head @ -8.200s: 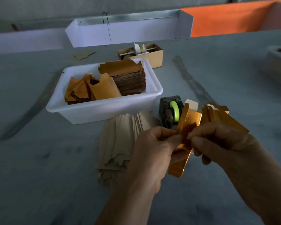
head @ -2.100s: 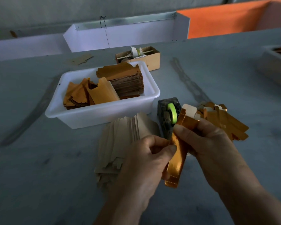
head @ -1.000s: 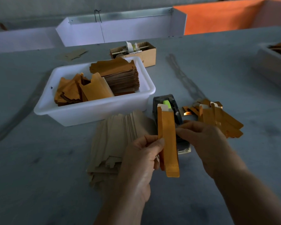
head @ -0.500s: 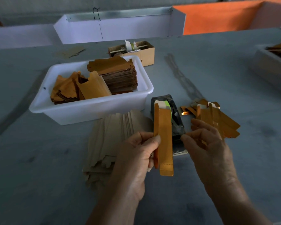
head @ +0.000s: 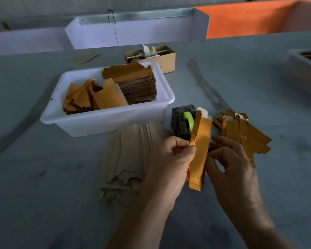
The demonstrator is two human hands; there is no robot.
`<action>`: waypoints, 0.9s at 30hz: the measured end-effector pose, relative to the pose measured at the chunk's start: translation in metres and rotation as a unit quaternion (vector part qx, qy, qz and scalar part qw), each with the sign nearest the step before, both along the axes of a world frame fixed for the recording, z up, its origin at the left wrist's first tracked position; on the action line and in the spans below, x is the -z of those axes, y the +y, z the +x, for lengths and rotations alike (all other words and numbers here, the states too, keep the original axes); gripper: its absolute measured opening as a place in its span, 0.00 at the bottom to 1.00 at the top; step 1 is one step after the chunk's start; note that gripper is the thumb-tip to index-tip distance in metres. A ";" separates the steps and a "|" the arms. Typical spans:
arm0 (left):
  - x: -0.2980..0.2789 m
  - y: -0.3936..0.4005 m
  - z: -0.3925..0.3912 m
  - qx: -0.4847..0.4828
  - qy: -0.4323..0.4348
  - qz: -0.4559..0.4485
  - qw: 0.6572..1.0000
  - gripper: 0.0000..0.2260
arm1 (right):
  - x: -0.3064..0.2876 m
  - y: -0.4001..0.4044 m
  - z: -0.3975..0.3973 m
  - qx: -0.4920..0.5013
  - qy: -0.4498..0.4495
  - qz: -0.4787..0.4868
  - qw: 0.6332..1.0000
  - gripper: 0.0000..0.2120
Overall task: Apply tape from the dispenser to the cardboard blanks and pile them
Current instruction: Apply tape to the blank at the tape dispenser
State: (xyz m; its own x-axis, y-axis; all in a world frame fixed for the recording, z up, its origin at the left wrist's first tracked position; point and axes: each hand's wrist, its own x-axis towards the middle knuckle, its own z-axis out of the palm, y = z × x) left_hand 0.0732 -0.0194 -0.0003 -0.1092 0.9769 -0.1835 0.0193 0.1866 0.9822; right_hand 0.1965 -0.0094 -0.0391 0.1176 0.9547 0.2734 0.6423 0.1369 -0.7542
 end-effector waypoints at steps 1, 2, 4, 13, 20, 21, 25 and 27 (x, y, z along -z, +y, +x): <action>0.000 0.001 0.000 -0.001 0.005 -0.002 1.000 0.04 | -0.001 0.001 0.000 -0.001 -0.024 0.002 1.000 0.07; 0.000 0.001 0.001 -0.001 0.009 -0.005 1.000 0.04 | -0.003 0.001 0.000 0.001 -0.037 0.002 0.999 0.07; -0.001 0.001 0.001 0.003 0.016 -0.017 1.000 0.04 | -0.007 -0.002 0.002 -0.001 -0.032 0.004 0.999 0.07; -0.006 -0.002 -0.010 -0.001 -0.082 -0.065 0.994 0.06 | -0.051 -0.016 0.022 -0.128 0.239 -0.110 0.956 0.02; -0.008 -0.010 -0.010 0.012 -0.126 -0.074 0.989 0.03 | -0.060 -0.010 0.014 -0.237 0.145 -0.079 0.958 0.14; -0.008 -0.011 -0.010 0.014 -0.125 -0.072 0.989 0.03 | -0.059 -0.009 0.013 -0.235 0.127 -0.073 0.961 0.14; -0.010 -0.014 -0.009 0.030 -0.136 -0.073 0.988 0.05 | -0.058 -0.009 0.010 -0.224 0.065 -0.077 0.969 0.12; -0.010 -0.015 -0.010 0.034 -0.142 -0.071 0.987 0.05 | -0.057 -0.008 0.009 -0.206 0.054 -0.078 0.974 0.15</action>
